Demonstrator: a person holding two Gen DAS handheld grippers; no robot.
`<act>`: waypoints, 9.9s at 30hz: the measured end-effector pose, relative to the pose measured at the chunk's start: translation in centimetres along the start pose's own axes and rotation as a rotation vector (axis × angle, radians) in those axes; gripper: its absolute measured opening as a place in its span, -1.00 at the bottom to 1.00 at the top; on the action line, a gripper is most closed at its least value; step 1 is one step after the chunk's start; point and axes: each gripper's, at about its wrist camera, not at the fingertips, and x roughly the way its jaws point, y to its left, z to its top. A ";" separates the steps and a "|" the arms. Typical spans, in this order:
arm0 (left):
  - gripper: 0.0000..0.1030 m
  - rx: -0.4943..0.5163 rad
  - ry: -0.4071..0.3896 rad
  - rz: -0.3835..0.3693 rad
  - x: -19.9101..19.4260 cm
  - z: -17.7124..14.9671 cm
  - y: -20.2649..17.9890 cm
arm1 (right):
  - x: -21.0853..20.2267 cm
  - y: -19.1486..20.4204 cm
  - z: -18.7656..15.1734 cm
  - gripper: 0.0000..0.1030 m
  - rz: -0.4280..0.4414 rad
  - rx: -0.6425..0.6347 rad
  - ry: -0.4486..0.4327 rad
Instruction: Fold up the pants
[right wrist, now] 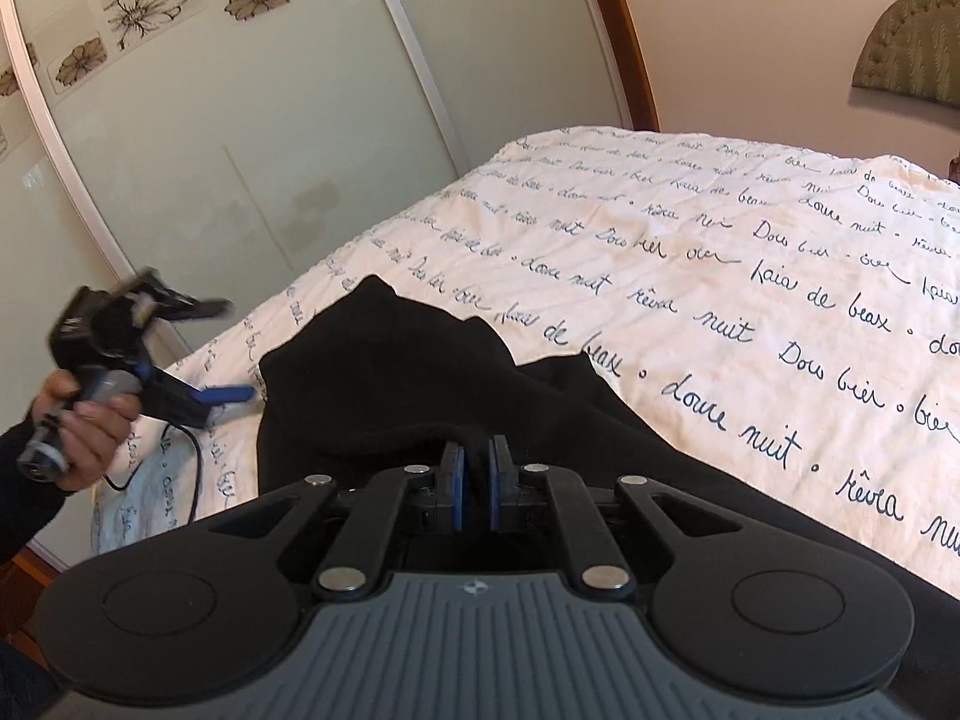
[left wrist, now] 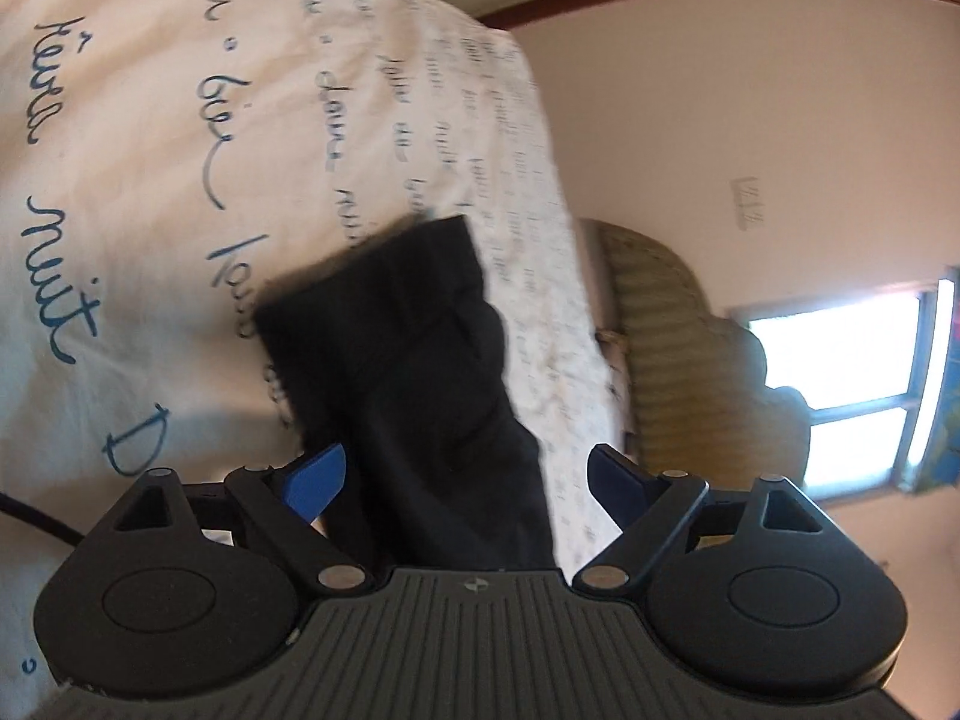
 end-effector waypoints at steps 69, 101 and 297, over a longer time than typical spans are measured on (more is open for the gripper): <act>0.22 1.922 -0.021 0.065 5.0 -31.7 -10.8 | -9.3 -1.5 -18.3 -0.76 0.061 0.852 -0.197; 0.23 2.096 0.087 0.092 9.2 -35.4 -9.7 | -7.0 -2.4 -18.9 -0.90 0.021 1.093 -0.311; -0.29 0.651 -0.470 0.428 -1.1 -6.6 -1.2 | 0.7 -5.1 -11.9 0.53 0.222 0.605 -0.353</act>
